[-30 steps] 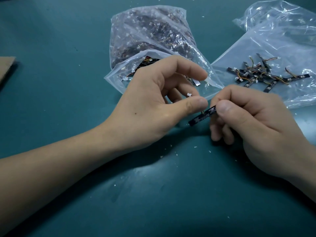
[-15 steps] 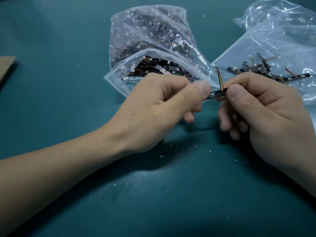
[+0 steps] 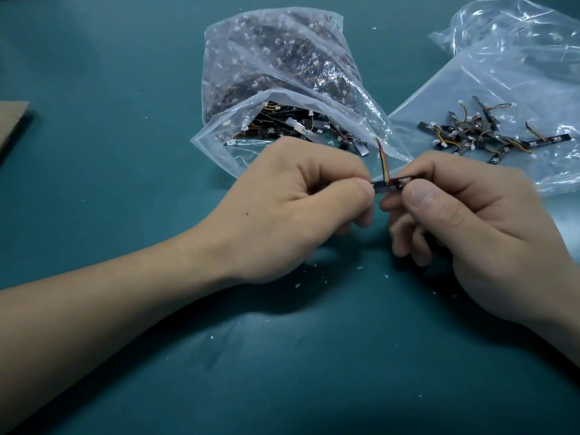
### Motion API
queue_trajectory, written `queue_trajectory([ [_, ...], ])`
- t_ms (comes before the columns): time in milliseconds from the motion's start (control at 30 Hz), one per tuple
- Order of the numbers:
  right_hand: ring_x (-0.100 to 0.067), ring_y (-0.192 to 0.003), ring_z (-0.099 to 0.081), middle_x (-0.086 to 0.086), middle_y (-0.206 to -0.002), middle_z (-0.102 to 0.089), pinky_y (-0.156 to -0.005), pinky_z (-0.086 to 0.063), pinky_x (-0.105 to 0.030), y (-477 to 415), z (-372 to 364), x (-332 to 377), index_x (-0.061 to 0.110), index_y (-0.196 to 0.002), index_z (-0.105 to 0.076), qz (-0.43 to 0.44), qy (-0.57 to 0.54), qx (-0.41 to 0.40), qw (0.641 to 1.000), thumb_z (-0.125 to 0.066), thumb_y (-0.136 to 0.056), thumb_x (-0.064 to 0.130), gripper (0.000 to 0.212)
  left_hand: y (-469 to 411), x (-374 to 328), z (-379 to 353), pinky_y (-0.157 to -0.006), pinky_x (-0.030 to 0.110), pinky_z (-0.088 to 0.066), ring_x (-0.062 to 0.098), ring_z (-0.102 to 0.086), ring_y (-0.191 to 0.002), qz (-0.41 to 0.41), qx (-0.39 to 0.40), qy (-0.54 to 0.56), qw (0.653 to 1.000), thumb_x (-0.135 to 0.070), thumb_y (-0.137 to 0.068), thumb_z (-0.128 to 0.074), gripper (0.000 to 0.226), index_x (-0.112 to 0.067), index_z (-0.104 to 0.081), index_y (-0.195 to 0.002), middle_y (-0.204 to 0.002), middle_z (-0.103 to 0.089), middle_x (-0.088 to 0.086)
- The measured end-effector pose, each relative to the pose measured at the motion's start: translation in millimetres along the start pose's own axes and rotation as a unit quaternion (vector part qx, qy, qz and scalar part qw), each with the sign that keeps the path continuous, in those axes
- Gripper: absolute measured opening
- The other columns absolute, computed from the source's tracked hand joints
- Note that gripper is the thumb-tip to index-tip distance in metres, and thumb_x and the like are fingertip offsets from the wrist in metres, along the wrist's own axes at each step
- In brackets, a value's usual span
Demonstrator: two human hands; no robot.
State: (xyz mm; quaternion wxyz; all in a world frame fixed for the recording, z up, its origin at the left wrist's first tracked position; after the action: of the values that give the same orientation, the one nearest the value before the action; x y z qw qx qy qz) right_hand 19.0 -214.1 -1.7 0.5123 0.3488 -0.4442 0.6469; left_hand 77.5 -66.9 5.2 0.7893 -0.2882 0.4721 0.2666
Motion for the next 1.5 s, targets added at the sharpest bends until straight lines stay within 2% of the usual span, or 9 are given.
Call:
queue_trajectory([
  [133, -0.016, -0.056, -0.059, 0.005, -0.069, -0.068, -0.055, -0.048, -0.029, -0.3, -4.9, 3.6, 0.027, -0.087, -0.068, 0.013, 0.102, 0.044, 0.994, -0.056, -0.097, 0.047, 0.026, -2.1, -2.3, 6.1, -0.052, 0.025, -0.035, 0.020, -0.044, -0.053, -0.016, -0.045, 0.016, 0.999, -0.011, -0.095, -0.054, 0.028, -0.010, -0.066, -0.070, -0.056, -0.051, 0.010],
  [300, -0.002, -0.054, -0.047, 0.022, -0.056, -0.043, -0.053, -0.033, -0.019, -2.5, -16.4, 11.1, 0.051, -0.069, -0.045, 0.071, 0.280, 0.081, 0.954, -0.064, -0.096, 0.033, 0.038, -1.7, -2.2, -7.5, -0.057, 0.019, -0.035, 0.004, -0.044, -0.055, 0.006, 0.059, -0.029, 0.998, -0.015, -0.098, -0.055, 0.031, -0.010, -0.066, -0.069, -0.055, -0.048, -0.010],
  [500, 0.000, -0.057, -0.050, 0.021, -0.058, -0.049, -0.056, -0.035, -0.017, -1.7, -15.5, 13.4, 0.056, -0.080, -0.051, 0.073, 0.291, 0.055, 0.952, -0.064, -0.095, 0.034, 0.030, -1.8, -0.5, -4.7, -0.052, 0.017, -0.028, 0.006, -0.036, -0.049, 0.029, 0.026, -0.043, 0.998, -0.018, -0.092, -0.054, 0.034, -0.010, -0.055, -0.060, -0.050, -0.038, -0.009],
  [633, -0.005, -0.061, -0.056, 0.019, -0.072, -0.060, -0.057, -0.036, -0.010, 0.4, -7.1, 12.7, 0.039, -0.082, -0.056, 0.041, 0.257, -0.001, 0.966, -0.065, -0.092, 0.033, 0.015, -1.3, -3.0, -0.1, -0.051, 0.018, -0.027, 0.006, -0.033, -0.049, 0.015, -0.006, -0.042, 0.999, -0.017, -0.092, -0.053, 0.034, -0.009, -0.051, -0.059, -0.050, -0.035, -0.008],
  [767, -0.011, -0.054, -0.048, 0.006, -0.058, -0.050, -0.053, -0.033, -0.024, -0.7, -10.5, 4.7, 0.025, -0.069, -0.051, 0.011, 0.331, 0.024, 0.943, -0.060, -0.091, 0.044, 0.030, 0.3, -5.6, -1.6, -0.052, 0.017, -0.029, 0.004, -0.034, -0.050, -0.003, 0.016, -0.001, 1.000, -0.010, -0.094, -0.053, 0.033, -0.002, -0.058, -0.062, -0.051, -0.037, -0.009],
  [867, -0.007, -0.055, -0.040, 0.013, -0.056, -0.039, -0.055, -0.031, -0.034, -0.3, -18.5, 4.8, 0.027, -0.067, -0.042, 0.022, 0.386, 0.055, 0.921, -0.057, -0.092, 0.044, 0.034, -0.5, -3.2, -5.2, -0.052, 0.017, -0.030, 0.005, -0.036, -0.050, 0.010, 0.027, -0.041, 0.999, -0.012, -0.092, -0.055, 0.032, -0.008, -0.060, -0.061, -0.050, -0.039, -0.008],
  [1033, -0.011, -0.056, -0.044, 0.016, -0.057, -0.044, -0.055, -0.032, -0.020, 1.1, -12.1, 7.8, 0.025, -0.073, -0.051, 0.063, 0.345, -0.001, 0.937, -0.065, -0.092, 0.030, 0.024, -0.8, -2.0, -2.0, -0.048, 0.018, -0.028, 0.005, -0.032, -0.048, 0.020, -0.015, -0.081, 0.996, -0.016, -0.089, -0.054, 0.033, -0.005, -0.050, -0.058, -0.050, -0.034, -0.007],
  [1133, -0.011, -0.057, -0.055, 0.007, -0.060, -0.059, -0.056, -0.036, -0.010, 0.8, -4.0, 3.7, 0.032, -0.097, -0.068, 0.022, 0.252, -0.044, 0.966, -0.063, -0.094, 0.030, 0.007, -1.9, -1.1, 6.0, -0.048, 0.021, -0.027, 0.005, -0.031, -0.049, 0.024, -0.073, -0.085, 0.993, -0.016, -0.087, -0.053, 0.033, -0.007, -0.045, -0.056, -0.050, -0.032, -0.006],
  [1500, -0.021, -0.047, -0.052, 0.011, -0.056, -0.060, -0.045, -0.042, -0.032, 0.7, -0.5, -1.5, 0.022, -0.084, -0.066, -0.001, 0.058, -0.011, 0.998, -0.049, -0.098, 0.040, 0.028, -2.0, -0.7, -4.3, -0.047, 0.021, -0.025, 0.006, -0.026, -0.047, 0.028, 0.030, -0.027, 0.999, -0.010, -0.085, -0.049, 0.035, -0.014, -0.035, -0.052, -0.049, -0.027, -0.009],
])
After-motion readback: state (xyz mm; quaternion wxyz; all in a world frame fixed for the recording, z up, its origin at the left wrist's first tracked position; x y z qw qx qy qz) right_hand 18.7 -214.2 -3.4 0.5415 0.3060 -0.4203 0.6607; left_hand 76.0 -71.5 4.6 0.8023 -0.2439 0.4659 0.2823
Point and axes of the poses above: each hand's wrist, its own y-axis away from the middle knuckle, its own z-axis out of the back of the hand, x = y × z, the point moved 6 cm from there along -y, towards the middle knuckle
